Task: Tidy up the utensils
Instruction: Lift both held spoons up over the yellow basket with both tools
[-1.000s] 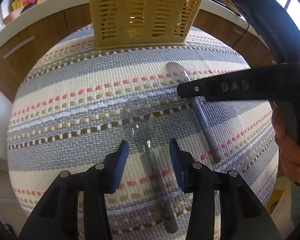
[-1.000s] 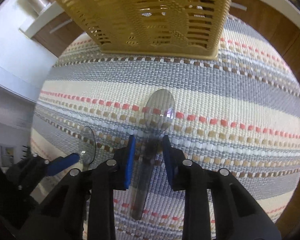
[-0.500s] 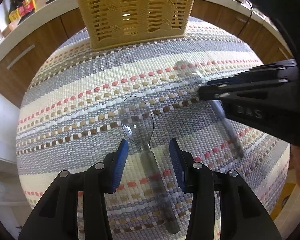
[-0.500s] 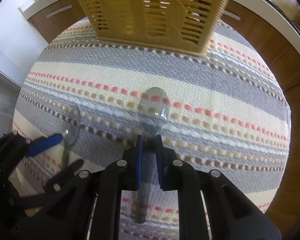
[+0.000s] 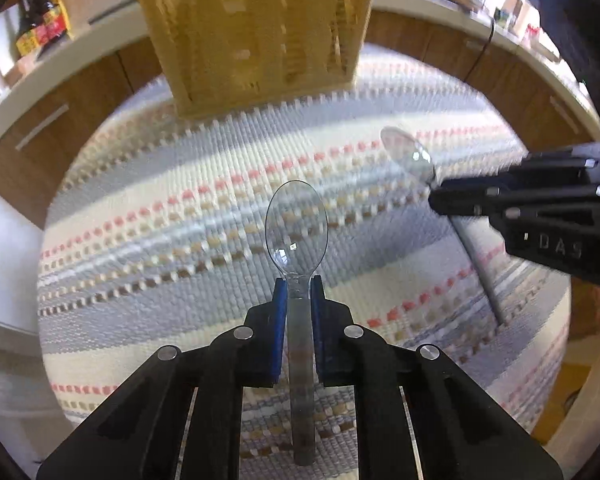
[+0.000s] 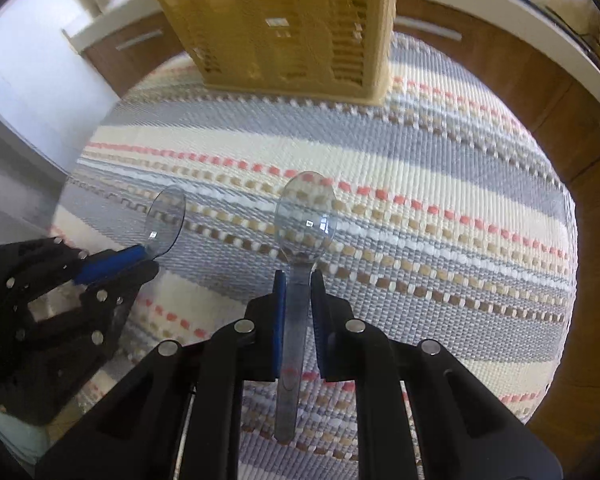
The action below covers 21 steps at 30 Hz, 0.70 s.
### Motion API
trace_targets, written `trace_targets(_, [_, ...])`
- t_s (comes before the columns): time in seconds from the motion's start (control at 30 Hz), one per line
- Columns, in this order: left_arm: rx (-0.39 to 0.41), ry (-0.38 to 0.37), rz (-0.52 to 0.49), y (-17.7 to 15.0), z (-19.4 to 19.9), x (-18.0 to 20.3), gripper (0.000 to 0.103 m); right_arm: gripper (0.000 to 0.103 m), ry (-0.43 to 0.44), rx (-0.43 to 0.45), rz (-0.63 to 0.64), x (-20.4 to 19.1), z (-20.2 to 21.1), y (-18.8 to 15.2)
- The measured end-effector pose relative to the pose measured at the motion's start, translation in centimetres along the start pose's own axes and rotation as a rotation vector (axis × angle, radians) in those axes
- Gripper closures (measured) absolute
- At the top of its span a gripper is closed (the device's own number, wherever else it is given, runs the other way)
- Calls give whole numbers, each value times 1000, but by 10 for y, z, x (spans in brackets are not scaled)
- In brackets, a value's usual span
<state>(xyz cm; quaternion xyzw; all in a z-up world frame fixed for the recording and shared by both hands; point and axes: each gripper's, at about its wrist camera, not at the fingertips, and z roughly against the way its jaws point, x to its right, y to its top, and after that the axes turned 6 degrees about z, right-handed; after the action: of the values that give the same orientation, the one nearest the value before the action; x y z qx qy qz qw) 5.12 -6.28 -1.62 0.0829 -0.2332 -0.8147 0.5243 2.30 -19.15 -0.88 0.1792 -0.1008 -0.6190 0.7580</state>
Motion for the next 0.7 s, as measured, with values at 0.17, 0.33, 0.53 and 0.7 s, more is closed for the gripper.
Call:
trace_targets(0.17, [152,-38,35,15,46,-9,93,93,32,109,39,1,45,6])
trace_targets(0.33, [324,-74,52,36,96,-17,93,93,64,246,70,-4,89,21])
trace_targets(0.53, [508,-106,52,62,146,-16,93,93,74,421,108,-10,125,49])
trace_targets(0.7, [628,-128,40,83,169,-12,93,93,85,540,111,-4,157,69])
